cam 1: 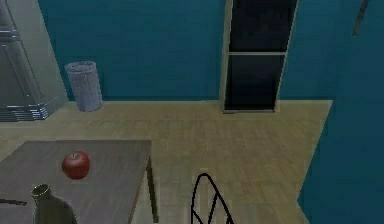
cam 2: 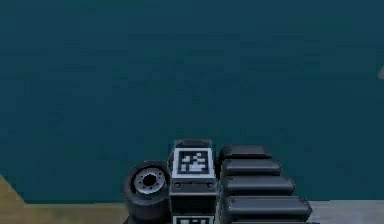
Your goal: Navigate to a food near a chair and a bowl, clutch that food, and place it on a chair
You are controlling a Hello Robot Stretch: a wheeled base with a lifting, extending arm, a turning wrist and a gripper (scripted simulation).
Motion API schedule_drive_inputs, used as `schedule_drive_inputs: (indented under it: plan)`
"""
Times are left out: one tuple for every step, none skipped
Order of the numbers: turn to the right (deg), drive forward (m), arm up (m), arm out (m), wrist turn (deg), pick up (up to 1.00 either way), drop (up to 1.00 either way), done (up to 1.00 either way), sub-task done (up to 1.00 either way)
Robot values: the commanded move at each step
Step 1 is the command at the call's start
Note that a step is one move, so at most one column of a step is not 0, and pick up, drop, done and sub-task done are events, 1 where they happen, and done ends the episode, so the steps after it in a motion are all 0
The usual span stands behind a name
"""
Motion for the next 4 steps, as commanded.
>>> schedule_drive_inputs:
  plan:
    - [-6.0,0.0,0.0,0.0,0.0,0.0,0.0,0.0,0.0]
    - [-45.0,0.0,0.0,0.0,0.0,0.0,0.0,0.0,0.0]
    - [-45.0,0.0,0.0,0.0,0.0,0.0,0.0,0.0,0.0]
    - [-45.0,0.0,0.0,0.0,0.0,0.0,0.0,0.0,0.0]
